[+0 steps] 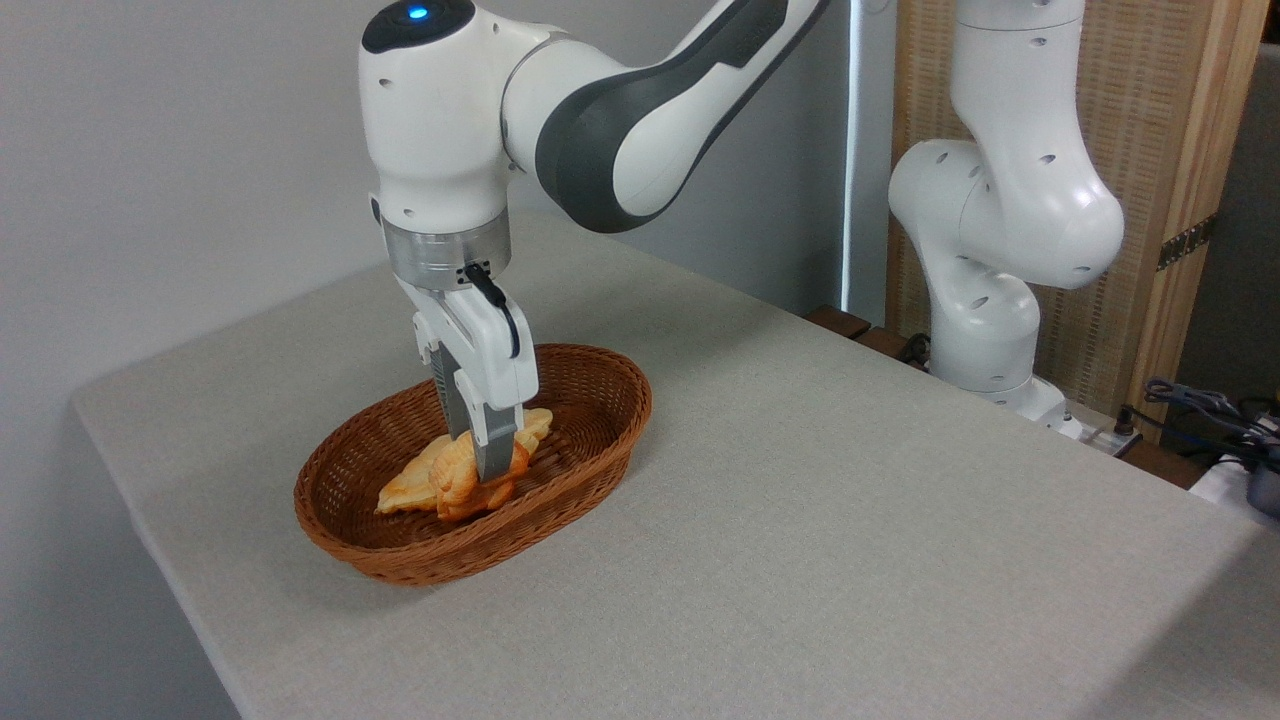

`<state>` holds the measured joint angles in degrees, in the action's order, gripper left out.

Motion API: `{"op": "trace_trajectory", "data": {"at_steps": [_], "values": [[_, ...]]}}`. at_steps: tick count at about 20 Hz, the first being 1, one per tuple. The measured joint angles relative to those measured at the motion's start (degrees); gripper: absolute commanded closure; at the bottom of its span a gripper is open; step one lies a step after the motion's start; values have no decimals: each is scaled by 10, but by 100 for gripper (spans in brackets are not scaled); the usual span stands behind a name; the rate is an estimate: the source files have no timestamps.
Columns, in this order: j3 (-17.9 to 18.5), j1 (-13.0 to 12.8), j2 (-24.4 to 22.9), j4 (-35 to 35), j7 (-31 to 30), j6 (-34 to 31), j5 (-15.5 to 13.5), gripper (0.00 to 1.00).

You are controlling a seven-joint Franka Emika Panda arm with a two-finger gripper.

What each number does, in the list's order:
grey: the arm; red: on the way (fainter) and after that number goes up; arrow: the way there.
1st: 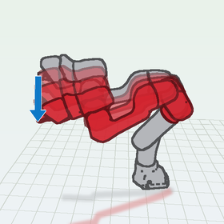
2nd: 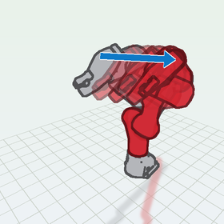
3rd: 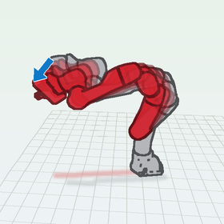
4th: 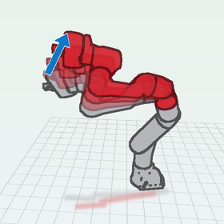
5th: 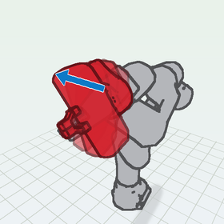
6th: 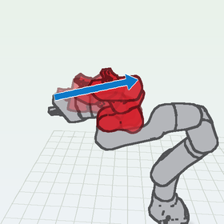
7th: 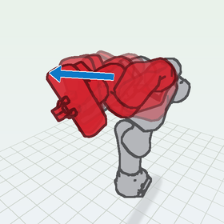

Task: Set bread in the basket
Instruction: 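Open the gripper to release the bun and raise it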

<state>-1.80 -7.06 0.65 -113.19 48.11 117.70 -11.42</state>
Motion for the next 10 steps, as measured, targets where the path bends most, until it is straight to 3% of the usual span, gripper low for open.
{"op": "trace_trajectory", "data": {"at_steps": [10], "values": [[16, 7, -19, 37, 0, 1, 0, 0]]}}
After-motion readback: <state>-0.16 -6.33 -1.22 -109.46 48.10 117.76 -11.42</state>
